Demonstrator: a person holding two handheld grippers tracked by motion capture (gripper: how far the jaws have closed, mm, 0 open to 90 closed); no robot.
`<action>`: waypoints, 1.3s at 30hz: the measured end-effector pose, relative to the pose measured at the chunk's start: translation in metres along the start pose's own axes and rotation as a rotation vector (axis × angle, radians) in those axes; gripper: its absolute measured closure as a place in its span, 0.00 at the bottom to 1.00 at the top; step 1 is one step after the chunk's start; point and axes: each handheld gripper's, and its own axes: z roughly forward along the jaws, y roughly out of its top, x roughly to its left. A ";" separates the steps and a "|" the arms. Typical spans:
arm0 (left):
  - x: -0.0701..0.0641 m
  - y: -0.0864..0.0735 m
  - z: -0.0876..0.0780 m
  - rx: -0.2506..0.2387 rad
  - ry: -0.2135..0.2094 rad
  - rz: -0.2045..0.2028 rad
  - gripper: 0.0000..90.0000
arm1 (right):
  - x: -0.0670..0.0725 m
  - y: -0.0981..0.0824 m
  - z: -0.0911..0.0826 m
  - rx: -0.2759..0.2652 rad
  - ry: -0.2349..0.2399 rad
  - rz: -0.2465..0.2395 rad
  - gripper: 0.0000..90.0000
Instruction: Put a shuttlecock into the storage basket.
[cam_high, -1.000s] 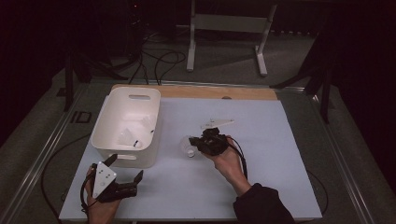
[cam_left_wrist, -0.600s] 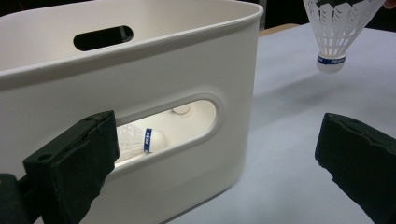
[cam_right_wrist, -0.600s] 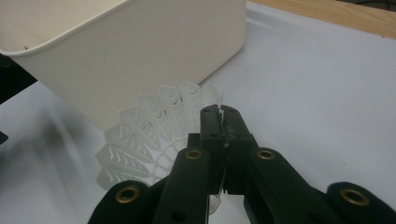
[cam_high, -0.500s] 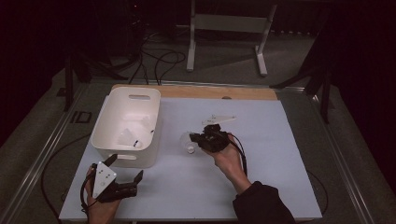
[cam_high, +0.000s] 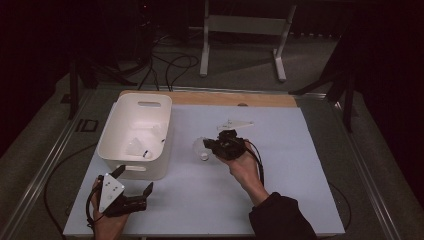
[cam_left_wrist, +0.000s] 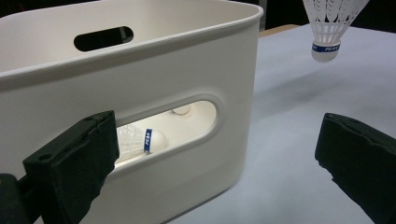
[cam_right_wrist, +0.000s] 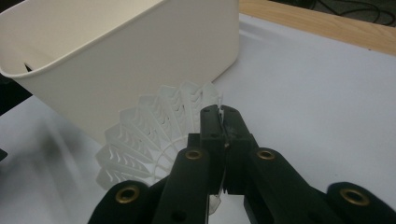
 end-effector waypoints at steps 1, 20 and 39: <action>0.000 0.000 0.000 0.000 0.000 0.000 0.00 | 0.000 0.001 -0.001 -0.002 -0.001 0.000 1.00; 0.000 0.000 0.000 0.001 0.002 -0.001 0.00 | -0.001 0.013 -0.003 -0.024 -0.023 -0.003 1.00; 0.000 0.000 0.000 0.001 0.003 -0.001 0.00 | -0.005 0.019 -0.002 -0.038 -0.063 -0.004 1.00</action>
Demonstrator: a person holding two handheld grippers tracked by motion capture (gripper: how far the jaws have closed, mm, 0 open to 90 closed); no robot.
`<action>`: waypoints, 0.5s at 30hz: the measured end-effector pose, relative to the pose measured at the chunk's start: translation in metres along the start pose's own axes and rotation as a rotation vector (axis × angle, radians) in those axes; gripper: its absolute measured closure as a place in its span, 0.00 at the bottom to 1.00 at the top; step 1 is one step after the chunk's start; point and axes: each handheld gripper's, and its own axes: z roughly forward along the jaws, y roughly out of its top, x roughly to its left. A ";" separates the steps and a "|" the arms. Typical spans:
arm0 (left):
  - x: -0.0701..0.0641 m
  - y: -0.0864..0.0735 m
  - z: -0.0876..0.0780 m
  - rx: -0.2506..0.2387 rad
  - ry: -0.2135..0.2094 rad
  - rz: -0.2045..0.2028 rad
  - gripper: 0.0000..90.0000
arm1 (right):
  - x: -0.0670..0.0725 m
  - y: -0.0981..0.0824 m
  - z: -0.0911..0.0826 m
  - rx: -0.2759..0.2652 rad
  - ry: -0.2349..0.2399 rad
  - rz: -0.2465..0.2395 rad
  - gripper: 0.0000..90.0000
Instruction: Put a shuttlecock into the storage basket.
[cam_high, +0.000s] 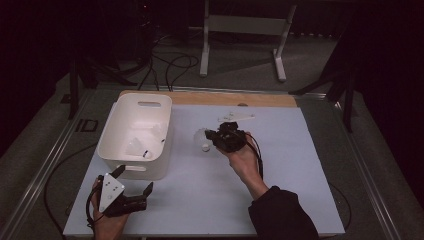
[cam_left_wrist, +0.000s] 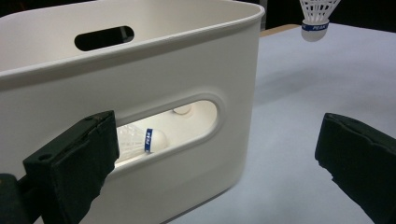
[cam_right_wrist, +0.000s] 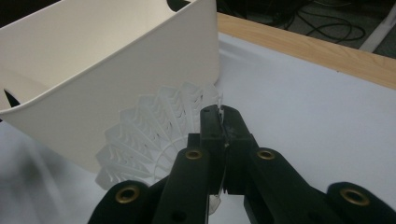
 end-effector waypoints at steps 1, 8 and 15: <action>0.000 0.000 0.000 0.000 0.000 0.000 0.00 | 0.000 0.000 0.000 0.000 0.000 0.000 1.00; 0.000 0.000 0.000 -0.001 0.000 0.000 0.00 | 0.001 0.005 0.000 -0.012 -0.005 -0.001 1.00; 0.000 0.000 0.000 0.001 0.000 0.000 0.00 | 0.000 0.006 0.001 -0.016 -0.009 0.004 1.00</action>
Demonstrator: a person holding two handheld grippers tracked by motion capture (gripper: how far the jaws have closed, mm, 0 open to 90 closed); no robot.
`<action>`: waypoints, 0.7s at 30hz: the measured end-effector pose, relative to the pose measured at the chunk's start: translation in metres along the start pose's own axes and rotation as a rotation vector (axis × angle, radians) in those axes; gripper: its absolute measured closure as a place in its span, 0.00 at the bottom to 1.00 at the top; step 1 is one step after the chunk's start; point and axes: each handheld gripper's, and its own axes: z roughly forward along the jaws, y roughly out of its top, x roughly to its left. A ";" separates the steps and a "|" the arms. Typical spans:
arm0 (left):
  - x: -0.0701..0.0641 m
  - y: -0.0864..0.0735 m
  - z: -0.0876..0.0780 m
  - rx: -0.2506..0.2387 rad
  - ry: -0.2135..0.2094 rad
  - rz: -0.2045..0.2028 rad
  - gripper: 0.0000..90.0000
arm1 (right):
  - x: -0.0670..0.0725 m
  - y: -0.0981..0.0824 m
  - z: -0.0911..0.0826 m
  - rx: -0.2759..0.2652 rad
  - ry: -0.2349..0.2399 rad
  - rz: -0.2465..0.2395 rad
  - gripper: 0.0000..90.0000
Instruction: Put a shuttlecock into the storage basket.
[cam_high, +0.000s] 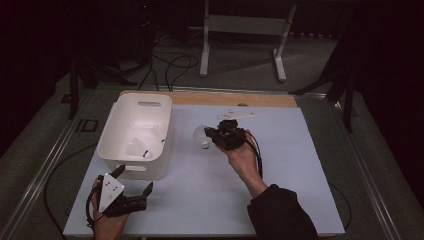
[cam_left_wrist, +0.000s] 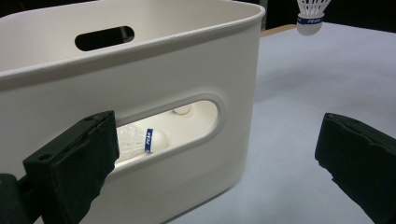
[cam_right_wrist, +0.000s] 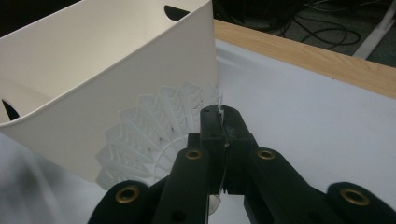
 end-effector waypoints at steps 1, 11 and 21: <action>0.000 0.000 0.000 0.000 0.000 0.000 0.00 | -0.001 0.000 0.000 0.001 -0.002 0.003 1.00; 0.000 0.000 0.000 0.002 0.000 0.000 0.00 | -0.002 0.003 0.001 -0.013 -0.017 0.010 1.00; 0.000 0.000 0.000 0.002 0.000 0.000 0.00 | -0.003 0.008 0.001 -0.023 -0.027 0.015 1.00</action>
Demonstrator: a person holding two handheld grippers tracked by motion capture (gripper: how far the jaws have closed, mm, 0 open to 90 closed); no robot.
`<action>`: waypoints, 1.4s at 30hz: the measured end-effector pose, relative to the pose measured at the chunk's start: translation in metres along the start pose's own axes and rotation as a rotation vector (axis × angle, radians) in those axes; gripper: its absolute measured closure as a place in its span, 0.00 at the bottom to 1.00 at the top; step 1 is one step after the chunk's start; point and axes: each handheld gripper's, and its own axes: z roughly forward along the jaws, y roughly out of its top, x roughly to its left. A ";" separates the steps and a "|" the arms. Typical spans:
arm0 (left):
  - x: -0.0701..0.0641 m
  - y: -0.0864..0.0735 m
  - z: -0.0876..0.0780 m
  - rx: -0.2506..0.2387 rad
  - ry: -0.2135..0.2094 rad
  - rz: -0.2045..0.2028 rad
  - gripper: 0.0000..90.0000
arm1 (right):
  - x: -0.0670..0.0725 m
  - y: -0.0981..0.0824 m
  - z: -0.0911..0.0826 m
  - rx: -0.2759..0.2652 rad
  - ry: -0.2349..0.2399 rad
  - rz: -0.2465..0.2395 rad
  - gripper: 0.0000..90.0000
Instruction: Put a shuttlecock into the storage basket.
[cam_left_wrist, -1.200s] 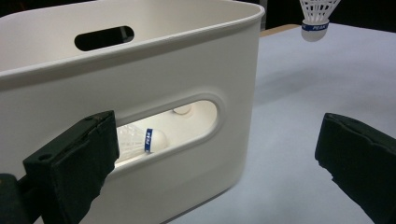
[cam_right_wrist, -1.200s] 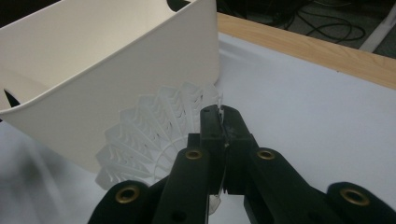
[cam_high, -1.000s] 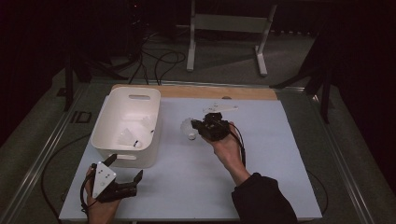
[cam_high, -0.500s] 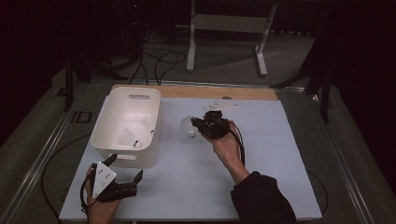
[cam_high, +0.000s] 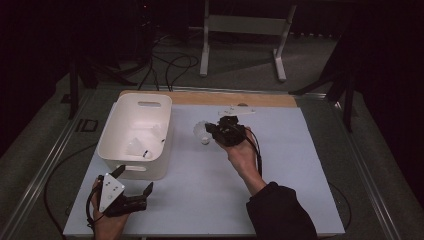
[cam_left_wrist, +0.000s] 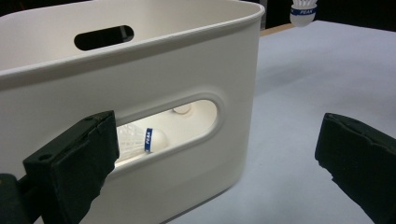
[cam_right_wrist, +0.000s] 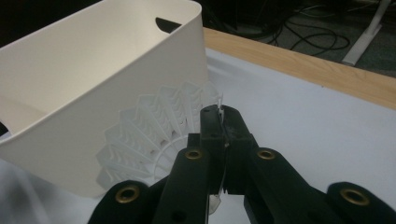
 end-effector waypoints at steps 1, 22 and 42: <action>0.000 0.000 0.000 0.000 0.000 0.000 0.00 | 0.000 0.001 0.000 -0.003 -0.001 -0.003 1.00; 0.000 0.000 0.000 0.001 0.001 0.001 0.00 | 0.003 0.016 -0.004 -0.035 -0.015 -0.007 1.00; 0.000 0.000 0.000 0.002 0.002 0.001 0.00 | 0.006 0.026 -0.005 -0.054 -0.017 -0.023 1.00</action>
